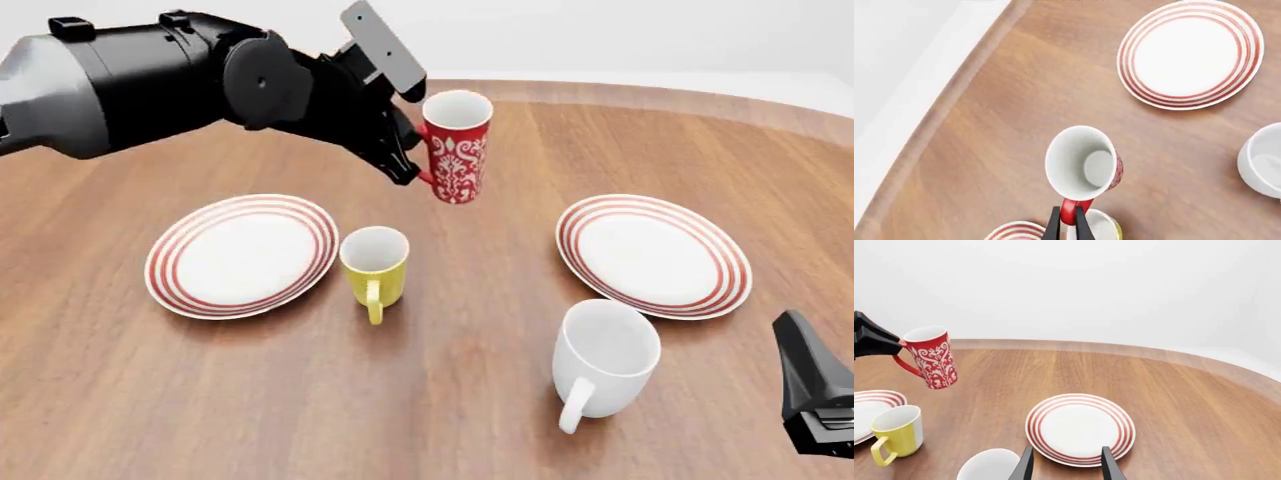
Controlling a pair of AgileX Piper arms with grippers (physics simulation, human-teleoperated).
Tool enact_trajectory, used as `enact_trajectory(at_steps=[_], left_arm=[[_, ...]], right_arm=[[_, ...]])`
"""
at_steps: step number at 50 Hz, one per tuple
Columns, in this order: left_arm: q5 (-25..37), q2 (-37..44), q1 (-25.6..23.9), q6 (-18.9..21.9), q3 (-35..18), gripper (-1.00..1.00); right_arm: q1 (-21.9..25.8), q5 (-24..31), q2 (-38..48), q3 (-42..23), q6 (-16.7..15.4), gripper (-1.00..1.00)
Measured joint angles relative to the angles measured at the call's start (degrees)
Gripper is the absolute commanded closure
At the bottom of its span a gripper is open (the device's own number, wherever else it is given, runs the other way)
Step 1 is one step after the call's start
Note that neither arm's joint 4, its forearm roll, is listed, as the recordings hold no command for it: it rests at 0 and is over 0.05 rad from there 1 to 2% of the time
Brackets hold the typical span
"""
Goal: Put the red mug on the left plate.
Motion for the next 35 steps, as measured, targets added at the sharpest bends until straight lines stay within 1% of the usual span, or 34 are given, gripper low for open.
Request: enact_trajectory(at_steps=[8, 25, 35], left_arm=[[2.28, -2.91, 3.68, 2.01, -0.89, 1.00], [6.46, -7.94, 10.35, 4.00, -3.15, 1.00], [6.81, -10.44, 13.76, 4.30, -2.12, 1.00]], right_arm=[[0.00, 0.00, 0.00, 0.00, 0.00, -1.00], [0.00, 0.00, 0.00, 0.00, 0.00, -1.00], [0.00, 0.00, 0.00, 0.00, 0.00, -1.00]])
